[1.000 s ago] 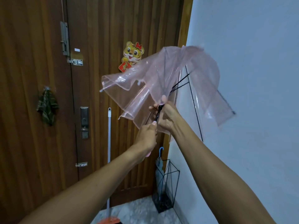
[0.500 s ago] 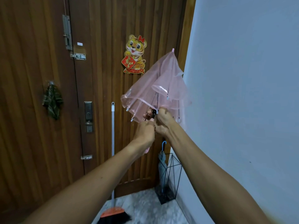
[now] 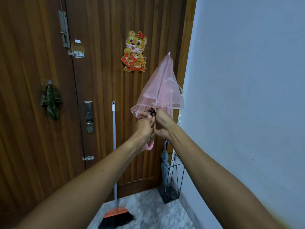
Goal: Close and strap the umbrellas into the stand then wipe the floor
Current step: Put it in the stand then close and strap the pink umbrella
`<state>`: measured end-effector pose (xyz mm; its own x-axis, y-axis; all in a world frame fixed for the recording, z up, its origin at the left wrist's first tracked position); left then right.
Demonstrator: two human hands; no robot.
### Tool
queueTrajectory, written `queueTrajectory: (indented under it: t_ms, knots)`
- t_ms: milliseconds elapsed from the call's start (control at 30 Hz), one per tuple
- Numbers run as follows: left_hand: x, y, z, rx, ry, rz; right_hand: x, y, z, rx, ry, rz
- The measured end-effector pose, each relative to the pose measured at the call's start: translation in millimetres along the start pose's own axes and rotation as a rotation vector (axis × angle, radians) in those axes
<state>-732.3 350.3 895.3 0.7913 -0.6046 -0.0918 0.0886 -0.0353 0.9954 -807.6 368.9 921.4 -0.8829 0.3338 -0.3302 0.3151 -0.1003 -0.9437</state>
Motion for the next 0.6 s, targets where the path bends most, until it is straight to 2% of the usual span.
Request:
queueTrajectory:
  t_ms: [133, 200, 333, 400, 500, 600]
  knots:
    - [22.3, 15.1, 17.9, -0.019, 0.090, -0.087, 7.0, 2.7, -6.5, -0.028, -0.037, -0.238]
    - [36.4, 17.8, 25.7, -0.021, 0.176, -0.011, 14.6, -4.0, -11.4, 0.007, -0.018, -0.361]
    - [49.5, 15.3, 26.7, -0.033, 0.236, 0.086, 24.0, -31.0, -16.0, 0.221, 0.252, -0.532]
    - [46.5, 7.4, 23.8, -0.062, 0.260, 0.124, 20.5, -45.5, -15.7, 0.271, 0.316, -0.562]
    - [33.3, -6.3, 12.2, -0.185, 0.217, 0.181, 9.4, -65.6, -10.7, 0.171, 0.202, -0.429]
    - [16.4, -15.9, -2.9, -0.285, 0.085, 0.163, -8.4, -76.5, -0.7, 0.088, 0.063, -0.325]
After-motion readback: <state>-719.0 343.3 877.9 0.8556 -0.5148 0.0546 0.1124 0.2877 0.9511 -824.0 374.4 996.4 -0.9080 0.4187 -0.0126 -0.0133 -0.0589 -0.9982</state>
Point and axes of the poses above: each hand's wrist, its own z-axis towards the middle knuckle, its own x-axis out of the back of the hand, y = z × x, the point moved 2 cm from there along z, towards the middle knuckle, and after that the axes turned 8 degrees about -y, right-handed, at the moved point
